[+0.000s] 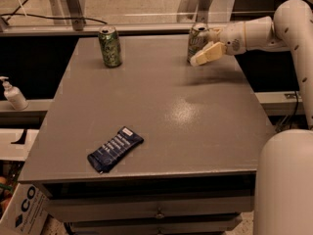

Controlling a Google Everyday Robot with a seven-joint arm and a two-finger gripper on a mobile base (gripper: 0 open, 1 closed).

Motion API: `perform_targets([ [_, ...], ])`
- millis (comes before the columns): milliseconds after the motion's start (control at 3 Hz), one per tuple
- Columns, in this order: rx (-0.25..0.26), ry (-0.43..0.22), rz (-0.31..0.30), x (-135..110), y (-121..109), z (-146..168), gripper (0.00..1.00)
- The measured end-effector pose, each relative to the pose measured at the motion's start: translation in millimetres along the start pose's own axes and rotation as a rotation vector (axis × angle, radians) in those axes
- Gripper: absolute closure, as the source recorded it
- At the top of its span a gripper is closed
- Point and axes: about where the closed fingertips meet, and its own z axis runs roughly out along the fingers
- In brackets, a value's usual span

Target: Knock 7up can over

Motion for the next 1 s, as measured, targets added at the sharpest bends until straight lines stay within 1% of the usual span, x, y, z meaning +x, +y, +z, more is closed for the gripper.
perform_targets([
  [333,-0.073,-0.027,-0.023,-16.8,18.0,7.7,0.0],
  [667,-0.162,-0.064,-0.047,-39.6,50.4,3.6,0.0],
  [1000,-0.247,-0.077,-0.071,-54.3,85.2,-1.6,0.0],
])
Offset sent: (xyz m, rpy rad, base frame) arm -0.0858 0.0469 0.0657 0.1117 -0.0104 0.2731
